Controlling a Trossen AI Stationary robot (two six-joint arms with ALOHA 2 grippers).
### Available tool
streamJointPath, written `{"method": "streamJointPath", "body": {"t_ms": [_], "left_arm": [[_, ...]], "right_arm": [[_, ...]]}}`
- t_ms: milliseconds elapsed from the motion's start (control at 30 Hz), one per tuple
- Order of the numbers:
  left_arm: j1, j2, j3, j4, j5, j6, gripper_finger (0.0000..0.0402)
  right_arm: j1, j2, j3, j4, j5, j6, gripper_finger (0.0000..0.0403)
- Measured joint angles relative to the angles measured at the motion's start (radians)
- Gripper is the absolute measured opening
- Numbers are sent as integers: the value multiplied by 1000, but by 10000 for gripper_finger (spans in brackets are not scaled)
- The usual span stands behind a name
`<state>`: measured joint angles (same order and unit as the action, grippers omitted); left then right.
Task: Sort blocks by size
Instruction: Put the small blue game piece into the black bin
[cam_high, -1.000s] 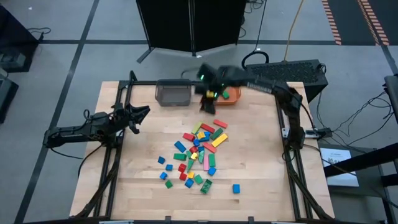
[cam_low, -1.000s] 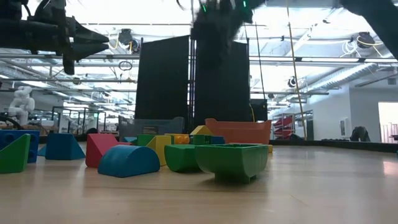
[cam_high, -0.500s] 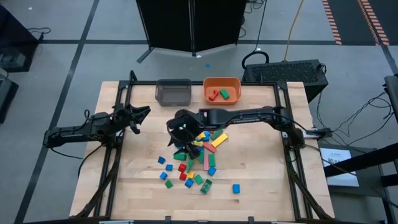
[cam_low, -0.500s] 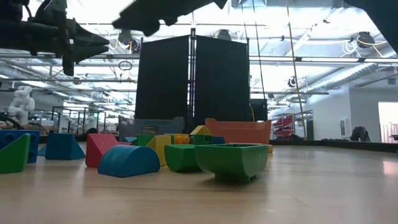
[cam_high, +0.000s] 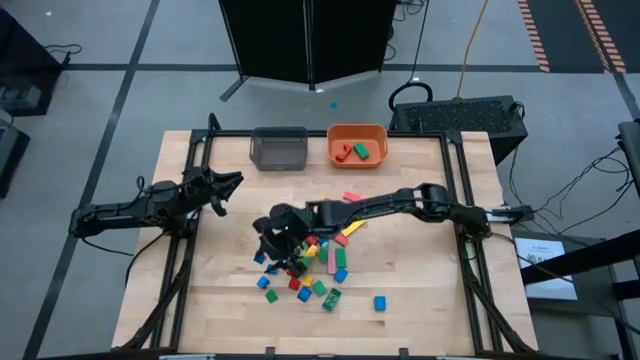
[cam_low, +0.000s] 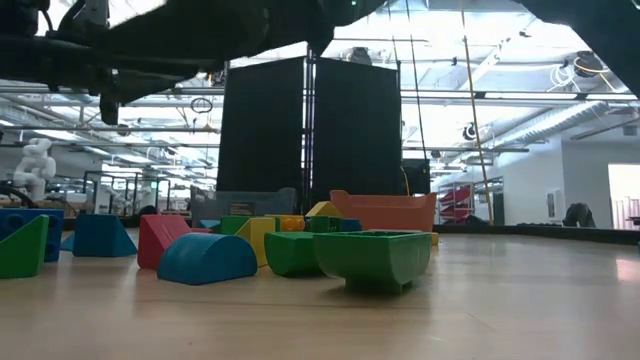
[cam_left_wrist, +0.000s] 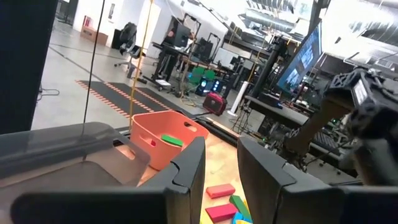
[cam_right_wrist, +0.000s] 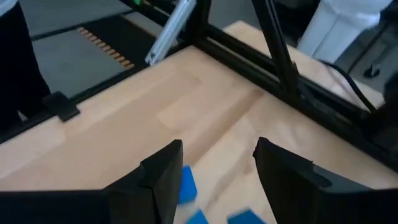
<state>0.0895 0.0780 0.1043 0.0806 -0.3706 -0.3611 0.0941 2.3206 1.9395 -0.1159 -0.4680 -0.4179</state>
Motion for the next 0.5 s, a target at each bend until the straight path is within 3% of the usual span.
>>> {"method": "streamJointPath", "body": {"t_ms": [500], "left_arm": [[0,1,0,-59,28,0,95]], "right_arm": [[42,130,0,94,92,-43,194]]}}
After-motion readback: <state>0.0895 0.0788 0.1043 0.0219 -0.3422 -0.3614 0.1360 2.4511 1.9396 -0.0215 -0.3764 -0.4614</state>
